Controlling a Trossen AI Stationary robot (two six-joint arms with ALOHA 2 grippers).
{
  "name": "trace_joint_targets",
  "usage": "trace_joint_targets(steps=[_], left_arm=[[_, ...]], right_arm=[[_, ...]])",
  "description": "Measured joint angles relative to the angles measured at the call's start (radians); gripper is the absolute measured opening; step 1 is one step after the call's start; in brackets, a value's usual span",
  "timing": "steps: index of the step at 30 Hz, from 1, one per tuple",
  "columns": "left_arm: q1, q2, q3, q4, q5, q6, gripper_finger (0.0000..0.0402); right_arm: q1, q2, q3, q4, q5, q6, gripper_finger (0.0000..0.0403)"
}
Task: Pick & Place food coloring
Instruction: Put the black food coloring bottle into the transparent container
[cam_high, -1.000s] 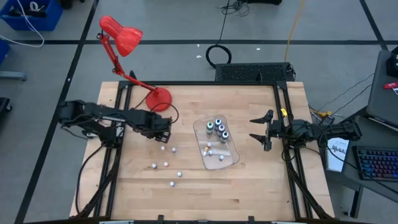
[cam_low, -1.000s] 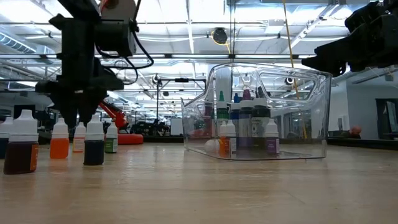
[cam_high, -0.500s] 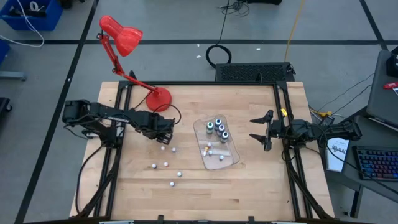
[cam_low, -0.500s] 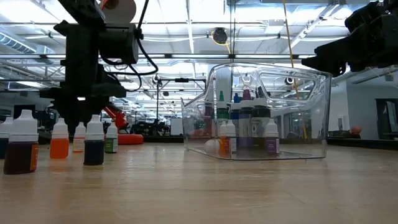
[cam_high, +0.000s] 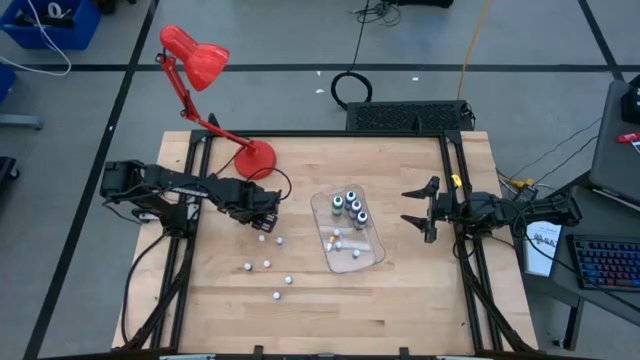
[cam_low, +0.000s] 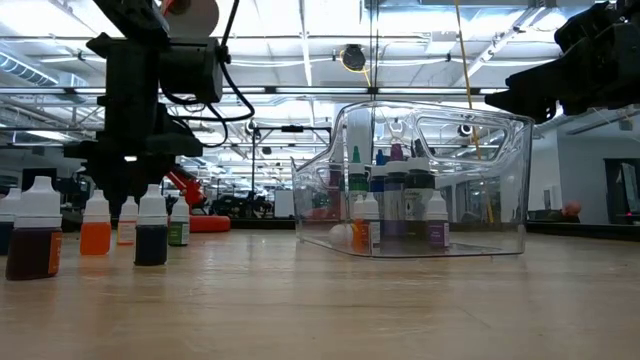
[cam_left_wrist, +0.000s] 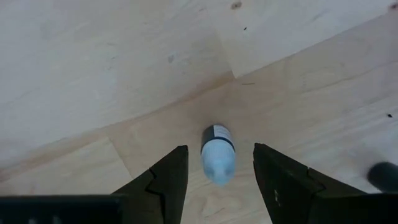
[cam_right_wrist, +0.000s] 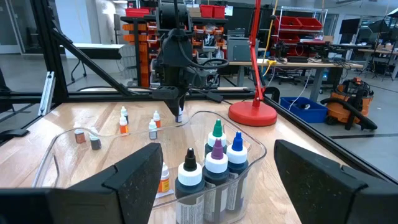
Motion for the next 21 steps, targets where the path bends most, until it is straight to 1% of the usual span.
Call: trace_joint_targets(steps=[3,5,12,13,17,21], left_arm=[[0.000,0.000,0.000,-0.003,0.002,0.009,0.0175],[0.000,0.000,0.000,-0.004,0.003,0.018,0.0158],[0.000,0.000,0.000,-0.003,-0.037,0.039,0.0060],[0.000,-0.001,0.001,-0.003,-0.042,0.051,0.0053],[0.000,-0.001,0.001,-0.001,-0.051,0.112,0.0053],[0.000,-0.009,0.006,-0.001,-0.055,0.140,0.0053]], right_arm=[[0.000,0.000,0.000,0.000,0.000,0.000,0.0295],[0.000,0.000,0.000,0.000,0.000,0.000,0.0295],[0.000,0.000,0.000,0.000,0.000,0.000,0.0295],[0.000,0.000,0.000,0.000,0.000,0.000,0.0295],[0.000,0.000,0.000,0.000,0.000,0.000,0.0295],[0.000,0.000,0.000,0.000,0.000,0.000,0.0295]])
